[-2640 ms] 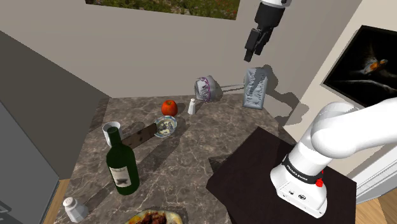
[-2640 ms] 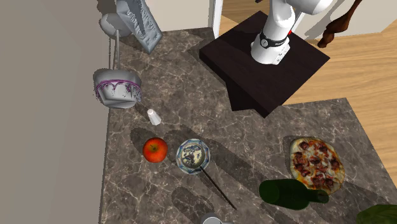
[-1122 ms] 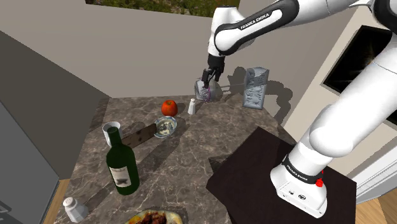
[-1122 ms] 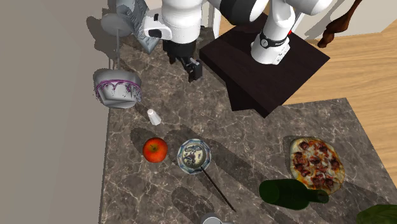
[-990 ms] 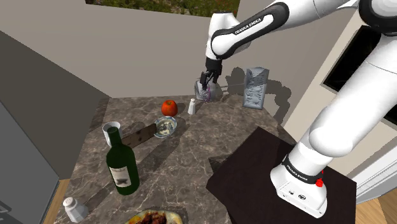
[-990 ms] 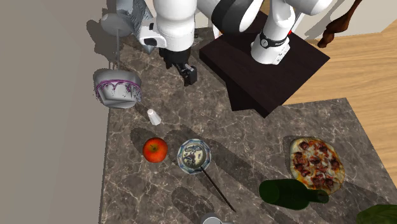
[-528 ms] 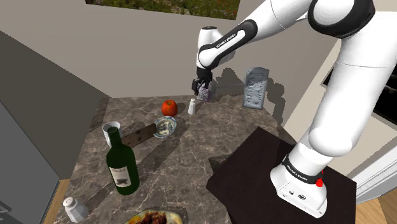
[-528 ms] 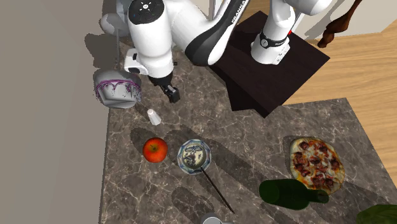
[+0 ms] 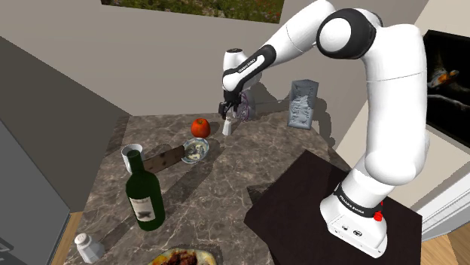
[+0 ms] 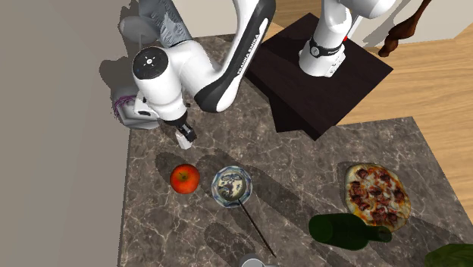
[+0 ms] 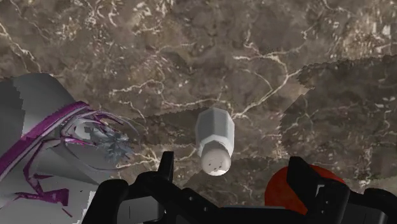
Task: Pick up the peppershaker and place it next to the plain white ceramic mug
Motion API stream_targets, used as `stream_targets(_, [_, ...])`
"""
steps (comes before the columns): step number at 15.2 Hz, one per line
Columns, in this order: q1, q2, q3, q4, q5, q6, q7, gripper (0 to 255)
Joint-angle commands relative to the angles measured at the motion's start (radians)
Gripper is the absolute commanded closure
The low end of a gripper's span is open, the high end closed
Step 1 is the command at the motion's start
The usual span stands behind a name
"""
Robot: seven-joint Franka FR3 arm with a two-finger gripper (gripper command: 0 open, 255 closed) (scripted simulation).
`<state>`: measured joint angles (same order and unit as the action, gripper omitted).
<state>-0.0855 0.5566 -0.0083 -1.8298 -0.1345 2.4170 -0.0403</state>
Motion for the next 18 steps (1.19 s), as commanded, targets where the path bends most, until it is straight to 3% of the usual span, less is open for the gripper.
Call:
stream_targets(1, [-0.002,0.081,-0.002,0.081,0.000,-0.002,-0.003,0])
stream_targets(9, [-0.006,0.164,-0.007,0.104,-0.004,0.058,-0.001,0])
stream_targets(17, [-0.006,0.164,-0.007,0.104,-0.004,0.058,-0.001,0])
stream_targets(18, [-0.006,0.164,-0.007,0.104,-0.004,0.058,-0.001,255])
